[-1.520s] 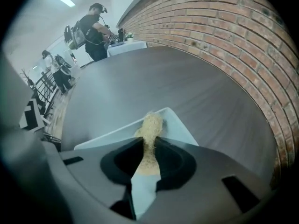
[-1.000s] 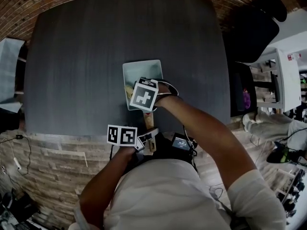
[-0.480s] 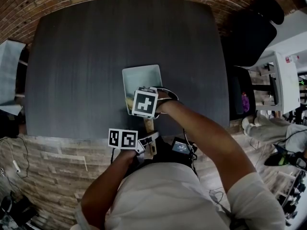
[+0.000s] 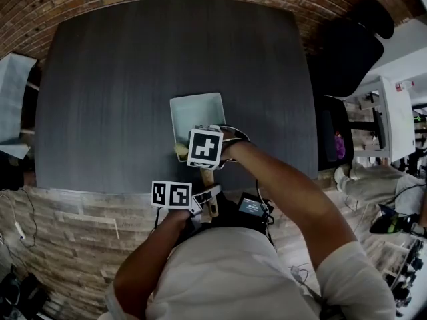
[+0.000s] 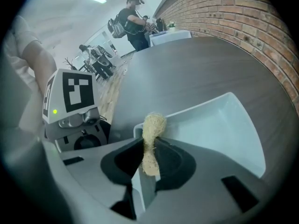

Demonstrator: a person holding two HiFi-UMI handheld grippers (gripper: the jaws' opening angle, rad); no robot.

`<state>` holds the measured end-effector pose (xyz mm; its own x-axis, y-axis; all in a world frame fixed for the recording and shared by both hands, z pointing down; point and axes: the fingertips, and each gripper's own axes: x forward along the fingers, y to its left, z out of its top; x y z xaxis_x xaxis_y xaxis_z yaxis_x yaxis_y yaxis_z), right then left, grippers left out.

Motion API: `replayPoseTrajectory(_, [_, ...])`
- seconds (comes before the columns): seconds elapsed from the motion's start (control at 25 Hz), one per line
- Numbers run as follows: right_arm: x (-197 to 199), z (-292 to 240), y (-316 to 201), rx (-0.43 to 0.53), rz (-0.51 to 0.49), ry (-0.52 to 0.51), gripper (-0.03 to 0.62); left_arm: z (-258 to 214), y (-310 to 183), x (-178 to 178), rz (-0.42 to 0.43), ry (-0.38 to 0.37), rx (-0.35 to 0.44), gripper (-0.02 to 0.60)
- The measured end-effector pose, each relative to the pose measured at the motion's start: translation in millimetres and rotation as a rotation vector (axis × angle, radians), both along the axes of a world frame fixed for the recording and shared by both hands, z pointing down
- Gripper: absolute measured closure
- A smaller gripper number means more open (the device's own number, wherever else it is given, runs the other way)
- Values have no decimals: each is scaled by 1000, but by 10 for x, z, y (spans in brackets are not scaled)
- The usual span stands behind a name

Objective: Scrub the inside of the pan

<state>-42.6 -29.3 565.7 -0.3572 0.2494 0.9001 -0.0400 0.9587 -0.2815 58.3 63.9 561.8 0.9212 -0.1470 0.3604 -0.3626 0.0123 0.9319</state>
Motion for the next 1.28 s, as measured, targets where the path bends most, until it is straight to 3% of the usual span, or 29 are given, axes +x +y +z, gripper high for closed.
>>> replayPoseTrajectory(0.52, [48,-135,-289,156,-37,-14,516,3,2,-48,-50,14,-8,483])
replayPoseTrajectory(0.92, [625,-223,-1250,468,-11,179,516,-3,11,-58,-74,10,-4,486])
replayPoseTrajectory(1.12, [681,-254,-1536,535,-5,218,516,-3,14,-77,-88,15,-8,488])
replayPoseTrajectory(1.28, [725,-152,-1526,537,-34,252,516,-6,22,-98,-102,12,-8,488])
